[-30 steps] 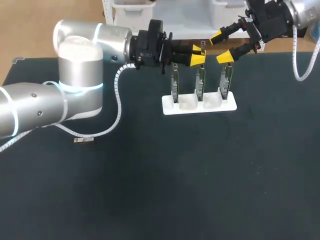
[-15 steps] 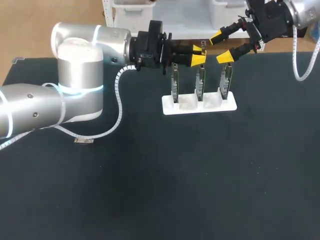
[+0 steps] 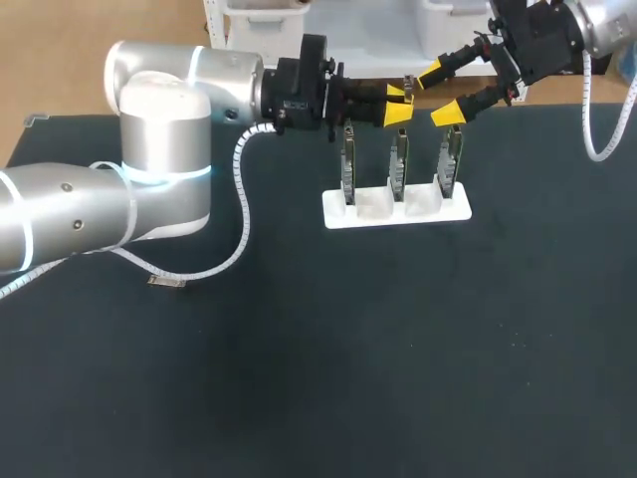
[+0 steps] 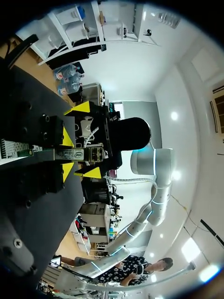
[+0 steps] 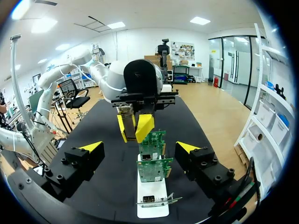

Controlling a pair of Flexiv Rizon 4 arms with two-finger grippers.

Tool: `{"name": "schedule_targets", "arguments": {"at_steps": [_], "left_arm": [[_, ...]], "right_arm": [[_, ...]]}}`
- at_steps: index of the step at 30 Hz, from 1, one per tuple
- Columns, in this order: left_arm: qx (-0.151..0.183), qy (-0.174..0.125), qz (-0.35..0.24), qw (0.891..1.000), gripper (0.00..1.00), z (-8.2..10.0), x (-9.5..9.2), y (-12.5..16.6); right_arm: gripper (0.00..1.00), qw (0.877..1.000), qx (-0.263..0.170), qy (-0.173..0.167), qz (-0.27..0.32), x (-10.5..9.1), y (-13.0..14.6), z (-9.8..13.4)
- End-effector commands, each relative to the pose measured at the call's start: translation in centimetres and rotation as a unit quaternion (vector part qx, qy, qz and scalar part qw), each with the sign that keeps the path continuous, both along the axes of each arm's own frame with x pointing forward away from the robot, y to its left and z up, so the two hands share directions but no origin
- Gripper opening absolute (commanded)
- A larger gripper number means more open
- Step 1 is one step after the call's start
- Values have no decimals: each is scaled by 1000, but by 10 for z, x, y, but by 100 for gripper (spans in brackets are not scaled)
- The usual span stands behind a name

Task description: Pick up the optical module with the left hand, and insert it into the network port with the right hand.

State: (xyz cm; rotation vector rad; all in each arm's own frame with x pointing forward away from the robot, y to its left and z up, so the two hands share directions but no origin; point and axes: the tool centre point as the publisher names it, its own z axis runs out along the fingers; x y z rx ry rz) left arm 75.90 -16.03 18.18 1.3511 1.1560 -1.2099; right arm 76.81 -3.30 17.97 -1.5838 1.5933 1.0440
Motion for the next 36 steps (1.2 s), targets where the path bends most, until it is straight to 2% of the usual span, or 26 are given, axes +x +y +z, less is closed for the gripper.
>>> {"name": "schedule_targets", "arguments": {"at_steps": [1, 4, 12, 18, 36], "left_arm": [[-3, 8, -2, 1000, 0, -3, 6, 0], [-16, 18, -4, 1000, 0, -5, 8, 3], [-10, 30, -5, 999, 0, -9, 14, 3], [4, 28, -9, 1000, 0, -4, 15, -1], [1, 42, -14, 999, 0, -10, 24, 0]], "right_arm": [[100, 1000, 0, -1, -2, -2, 0, 0], [100, 1000, 0, -1, -2, -2, 0, 0], [100, 1000, 0, -1, -2, -2, 0, 0], [100, 1000, 0, -1, -2, -2, 0, 0], [100, 1000, 0, -1, -2, -2, 0, 0]]}}
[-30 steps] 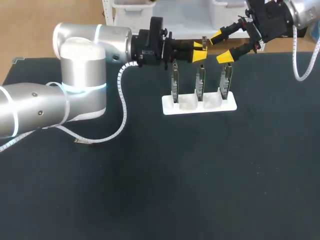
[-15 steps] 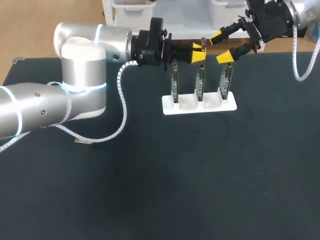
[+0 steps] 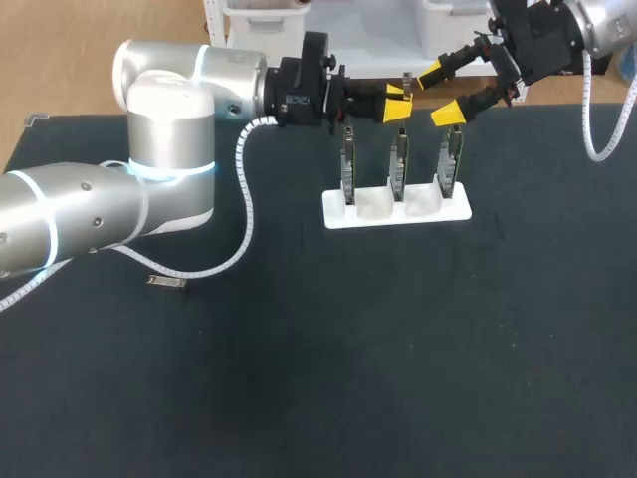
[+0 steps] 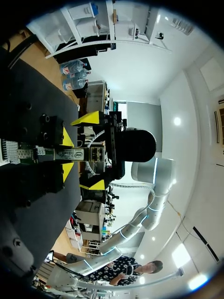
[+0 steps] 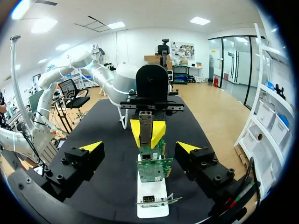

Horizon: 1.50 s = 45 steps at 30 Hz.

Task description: Pick up the optical module with the left hand, and insert it into the network port with the right hand.

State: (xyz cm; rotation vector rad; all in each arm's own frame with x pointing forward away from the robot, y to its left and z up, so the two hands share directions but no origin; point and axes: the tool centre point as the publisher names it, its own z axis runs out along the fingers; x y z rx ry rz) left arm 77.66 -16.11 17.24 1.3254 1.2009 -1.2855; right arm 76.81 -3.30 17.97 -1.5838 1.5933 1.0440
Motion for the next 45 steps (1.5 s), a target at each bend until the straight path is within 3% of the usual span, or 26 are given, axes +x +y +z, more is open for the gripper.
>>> {"name": "schedule_targets", "arguments": {"at_steps": [1, 45], "left_arm": [[2, 3, -5, 1000, 0, -1, 7, 2], [6, 9, -18, 1000, 0, -1, 8, -2]], "right_arm": [[100, 1000, 0, -1, -2, -2, 0, 0], [100, 1000, 0, -4, -10, -1, 0, 1]]}}
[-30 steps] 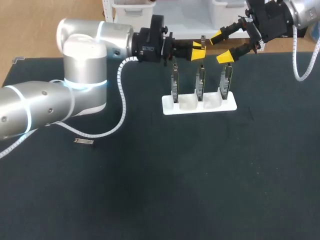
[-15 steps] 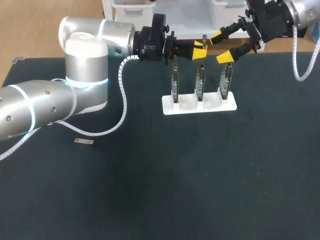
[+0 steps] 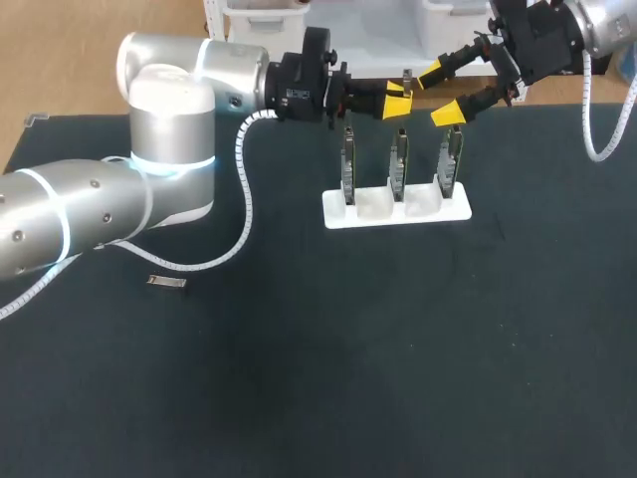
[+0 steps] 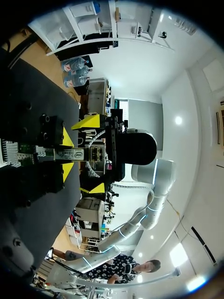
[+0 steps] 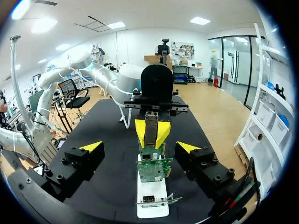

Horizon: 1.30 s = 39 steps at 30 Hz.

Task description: Pick up the optical module with the left hand, and insert it into the network port with the right hand.

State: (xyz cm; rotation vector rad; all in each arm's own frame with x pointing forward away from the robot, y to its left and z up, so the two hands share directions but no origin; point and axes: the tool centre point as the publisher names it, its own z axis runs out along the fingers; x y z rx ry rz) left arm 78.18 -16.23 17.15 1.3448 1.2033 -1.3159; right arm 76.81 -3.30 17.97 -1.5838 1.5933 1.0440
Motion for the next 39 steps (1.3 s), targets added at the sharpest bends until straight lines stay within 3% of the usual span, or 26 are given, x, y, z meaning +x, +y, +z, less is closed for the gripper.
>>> {"name": "schedule_targets", "arguments": {"at_steps": [1, 9, 21, 39], "left_arm": [[2, 1, -3, 1000, 0, 0, 3, -1], [2, 1, -3, 1000, 0, 0, 3, -1], [2, 1, -3, 1000, 0, 0, 3, -1], [2, 1, -3, 1000, 0, 0, 3, -1]], "right_arm": [[100, 1000, 1, -4, -13, 0, 0, 2], [100, 998, -4, -35, -54, 9, 3, 13], [100, 998, -4, -41, -56, 1, 14, 20], [100, 998, -4, -51, -48, 11, 37, 26]]}}
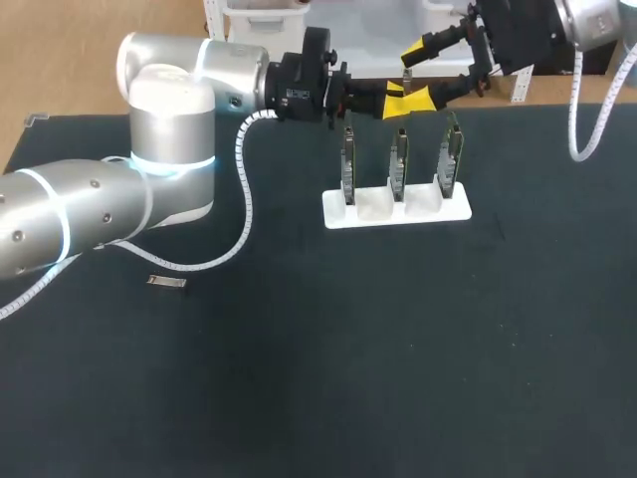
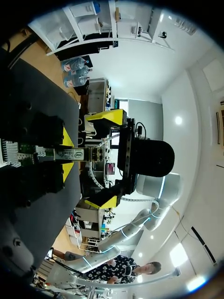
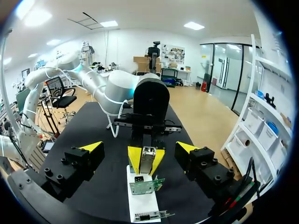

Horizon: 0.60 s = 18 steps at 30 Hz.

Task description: Pick up the optical module with the left hand, and insert it into the network port with the right hand.

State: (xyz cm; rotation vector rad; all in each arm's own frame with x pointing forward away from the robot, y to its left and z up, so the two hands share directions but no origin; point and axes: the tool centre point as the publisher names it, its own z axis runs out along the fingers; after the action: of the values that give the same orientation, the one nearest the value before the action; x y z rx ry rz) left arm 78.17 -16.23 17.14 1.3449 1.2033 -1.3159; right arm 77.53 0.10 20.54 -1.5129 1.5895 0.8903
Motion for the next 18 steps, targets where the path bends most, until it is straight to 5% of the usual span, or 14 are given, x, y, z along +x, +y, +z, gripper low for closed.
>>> {"name": "schedule_targets", "arguments": {"at_steps": [1, 15, 16, 18], "left_arm": [[2, 1, -3, 1000, 0, 0, 3, -1], [2, 1, -3, 1000, 0, 0, 3, -1], [2, 1, -3, 1000, 0, 0, 3, -1], [2, 1, -3, 1000, 0, 0, 3, -1]], "right_arm": [[100, 1000, -5, 0, 6, 3, 4, 0], [100, 1000, -11, 2, 7, 6, 2, 0], [79, 1000, -11, 2, 7, 6, 2, -1], [0, 1000, -10, 0, 7, 7, 2, -2]]}}
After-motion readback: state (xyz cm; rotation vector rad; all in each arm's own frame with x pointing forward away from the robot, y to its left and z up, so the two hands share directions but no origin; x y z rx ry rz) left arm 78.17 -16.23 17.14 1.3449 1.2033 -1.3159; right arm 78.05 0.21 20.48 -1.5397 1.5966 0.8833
